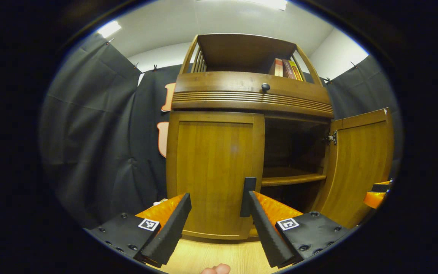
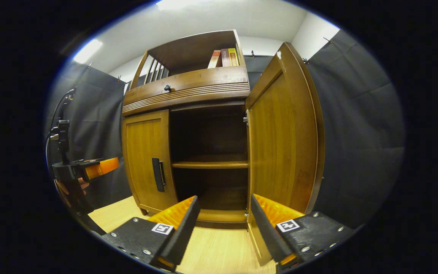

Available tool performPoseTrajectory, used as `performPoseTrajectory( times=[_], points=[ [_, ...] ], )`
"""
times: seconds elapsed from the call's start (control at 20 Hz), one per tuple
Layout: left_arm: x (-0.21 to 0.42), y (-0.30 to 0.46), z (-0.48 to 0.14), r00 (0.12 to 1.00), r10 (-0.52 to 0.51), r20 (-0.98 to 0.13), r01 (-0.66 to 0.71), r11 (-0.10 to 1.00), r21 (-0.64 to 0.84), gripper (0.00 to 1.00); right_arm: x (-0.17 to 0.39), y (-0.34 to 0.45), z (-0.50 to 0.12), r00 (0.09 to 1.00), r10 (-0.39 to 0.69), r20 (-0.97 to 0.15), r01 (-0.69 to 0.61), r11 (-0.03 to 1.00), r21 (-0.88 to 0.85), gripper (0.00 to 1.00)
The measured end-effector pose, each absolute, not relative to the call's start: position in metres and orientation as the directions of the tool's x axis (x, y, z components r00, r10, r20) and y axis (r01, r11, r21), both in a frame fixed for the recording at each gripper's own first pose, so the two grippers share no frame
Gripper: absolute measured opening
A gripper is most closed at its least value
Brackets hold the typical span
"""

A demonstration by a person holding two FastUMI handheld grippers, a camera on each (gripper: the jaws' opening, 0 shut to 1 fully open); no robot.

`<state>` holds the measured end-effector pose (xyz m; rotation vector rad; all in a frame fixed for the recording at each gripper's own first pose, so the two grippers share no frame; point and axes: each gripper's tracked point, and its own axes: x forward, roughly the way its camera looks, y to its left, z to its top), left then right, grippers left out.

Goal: Open the right door of the double-door shoe cabinet with the right hand, and open the left door with the left hand.

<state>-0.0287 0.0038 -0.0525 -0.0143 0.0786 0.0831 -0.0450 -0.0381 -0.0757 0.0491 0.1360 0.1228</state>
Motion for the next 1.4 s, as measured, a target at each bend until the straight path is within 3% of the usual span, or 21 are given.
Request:
performPoseTrajectory(
  times=[0.05,0.1,0.3,0.6,0.65,0.9,1.1,1.25,1.35,1.4],
  points=[
    [-0.021,0.001,-0.058,0.994,0.078,-0.082,-0.079,0.997,-0.013,0.95,-0.045,-0.039,-0.076,0.984,0.12,-0.134,-0.113,0.992,0.054,0.78],
    [-0.012,-0.003,-0.064,0.994,0.069,-0.086,-0.07,0.997,-0.015,0.95,-0.046,-0.038,-0.076,0.984,0.117,-0.134,-0.11,0.992,0.056,0.93],
    [0.029,-0.02,-0.089,0.994,0.027,-0.11,-0.027,1.0,0.004,0.94,-0.053,-0.026,-0.077,0.978,0.161,-0.135,-0.15,0.985,0.089,0.93],
    [0.087,-0.046,-0.125,0.991,-0.04,-0.125,0.041,0.999,0.012,0.94,-0.057,-0.028,-0.078,0.977,0.142,-0.157,-0.137,0.99,0.042,0.93],
    [0.096,-0.046,-0.131,0.991,-0.036,-0.13,0.039,0.999,0.014,0.93,-0.058,-0.028,-0.078,0.978,0.145,-0.153,-0.139,0.989,0.049,0.98],
    [0.121,-0.043,-0.161,0.981,-0.017,-0.193,0.02,1.0,0.017,0.89,-0.059,-0.033,-0.078,0.981,0.125,-0.149,-0.118,0.992,0.052,0.93],
    [0.122,-0.048,-0.161,0.983,-0.064,-0.173,0.064,0.998,-0.002,0.87,-0.059,-0.037,-0.078,0.982,0.118,-0.15,-0.11,0.992,0.059,0.93],
    [0.123,-0.056,-0.16,0.982,-0.09,-0.167,0.084,0.996,-0.041,0.54,-0.056,-0.036,-0.079,0.98,0.125,-0.154,-0.116,0.991,0.067,0.93],
    [0.123,-0.057,-0.162,0.983,-0.088,-0.164,0.08,0.995,-0.053,0.41,-0.056,-0.034,-0.077,0.98,0.132,-0.152,-0.122,0.99,0.069,0.93],
    [0.122,-0.057,-0.161,0.983,-0.087,-0.164,0.08,0.996,-0.049,0.4,-0.057,-0.033,-0.078,0.979,0.134,-0.15,-0.125,0.99,0.067,1.0]
  ],
)
